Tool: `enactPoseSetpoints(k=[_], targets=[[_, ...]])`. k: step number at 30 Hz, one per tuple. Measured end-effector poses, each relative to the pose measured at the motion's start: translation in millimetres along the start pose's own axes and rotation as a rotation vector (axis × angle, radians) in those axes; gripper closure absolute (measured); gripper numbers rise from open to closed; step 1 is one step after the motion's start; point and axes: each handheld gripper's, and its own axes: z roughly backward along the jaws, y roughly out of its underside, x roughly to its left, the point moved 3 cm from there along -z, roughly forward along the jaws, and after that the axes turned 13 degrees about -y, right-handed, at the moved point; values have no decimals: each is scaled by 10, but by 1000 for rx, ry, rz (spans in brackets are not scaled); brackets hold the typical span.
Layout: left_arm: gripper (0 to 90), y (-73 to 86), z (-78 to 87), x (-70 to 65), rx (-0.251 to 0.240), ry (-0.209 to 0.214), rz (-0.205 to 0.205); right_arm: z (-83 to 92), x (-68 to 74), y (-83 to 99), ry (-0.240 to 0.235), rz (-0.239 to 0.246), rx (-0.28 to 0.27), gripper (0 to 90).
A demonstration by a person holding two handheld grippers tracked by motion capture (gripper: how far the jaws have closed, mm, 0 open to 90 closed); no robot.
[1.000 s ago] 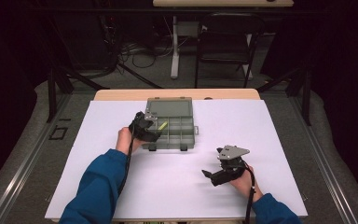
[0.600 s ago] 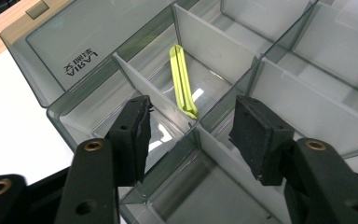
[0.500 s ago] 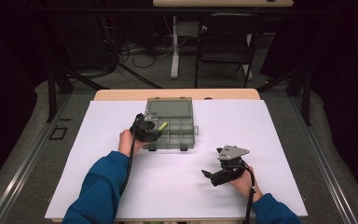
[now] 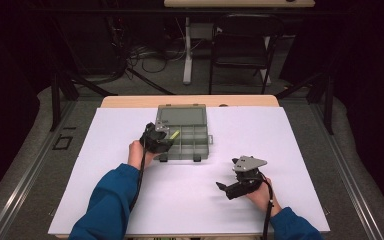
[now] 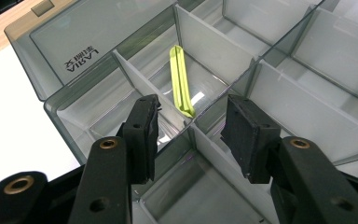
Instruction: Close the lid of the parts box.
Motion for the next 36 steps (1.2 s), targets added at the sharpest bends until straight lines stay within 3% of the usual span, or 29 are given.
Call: enactPoseSetpoints(k=[10,25,36], targets=[[553,6,-7,2,-6,2,0,-36,-54,-60,9,-22,-17,0],[554,5,-10,0,-5,4,-6,-191,-253,-194,7,-65,-17,0],[554,8,-12,4,-7,6,-5,-311,-438,-316,19,-71,-10,0]])
